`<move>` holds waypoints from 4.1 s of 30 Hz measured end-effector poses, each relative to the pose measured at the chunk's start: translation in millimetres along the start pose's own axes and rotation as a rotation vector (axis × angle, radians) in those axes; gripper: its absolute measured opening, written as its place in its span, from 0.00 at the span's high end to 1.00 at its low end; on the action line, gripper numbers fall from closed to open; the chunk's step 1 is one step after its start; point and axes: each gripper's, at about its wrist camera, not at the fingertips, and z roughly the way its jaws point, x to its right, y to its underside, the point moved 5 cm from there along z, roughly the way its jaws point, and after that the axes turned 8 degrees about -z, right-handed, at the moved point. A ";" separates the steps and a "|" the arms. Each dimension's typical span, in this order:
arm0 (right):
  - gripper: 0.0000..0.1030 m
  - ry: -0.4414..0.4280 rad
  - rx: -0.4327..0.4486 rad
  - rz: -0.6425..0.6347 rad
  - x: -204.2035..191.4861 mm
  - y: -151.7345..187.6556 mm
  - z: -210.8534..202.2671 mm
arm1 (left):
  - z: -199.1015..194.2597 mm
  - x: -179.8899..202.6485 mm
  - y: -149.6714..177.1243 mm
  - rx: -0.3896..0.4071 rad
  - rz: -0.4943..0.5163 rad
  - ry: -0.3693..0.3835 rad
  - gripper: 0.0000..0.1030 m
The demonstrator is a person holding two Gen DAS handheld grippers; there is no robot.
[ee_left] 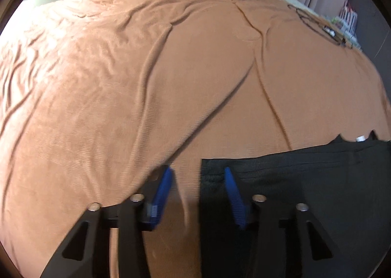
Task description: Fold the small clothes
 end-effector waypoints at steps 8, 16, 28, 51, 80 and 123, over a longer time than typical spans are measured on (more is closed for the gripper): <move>0.98 -0.105 0.013 0.025 11.0 10.7 2.4 | -7.1 1.7 3.6 0.018 -0.009 0.044 0.91; 0.99 -0.059 0.076 0.010 10.7 10.7 -14.4 | -28.6 1.9 -13.0 0.116 0.001 0.025 0.92; 0.96 0.025 0.027 -0.003 -8.8 -1.5 -16.5 | -3.6 -4.0 -18.2 0.040 -0.045 -0.068 0.85; 0.49 -0.214 0.008 0.139 35.9 88.7 -85.8 | -77.6 -36.9 89.0 -0.036 -0.128 0.077 0.64; 0.49 -0.489 0.061 0.472 72.5 220.8 -131.0 | -123.6 -74.2 217.9 -0.084 -0.405 0.333 0.64; 0.97 -0.520 0.117 0.666 67.1 229.3 -109.9 | -121.2 -85.0 215.0 -0.004 -0.592 0.455 0.94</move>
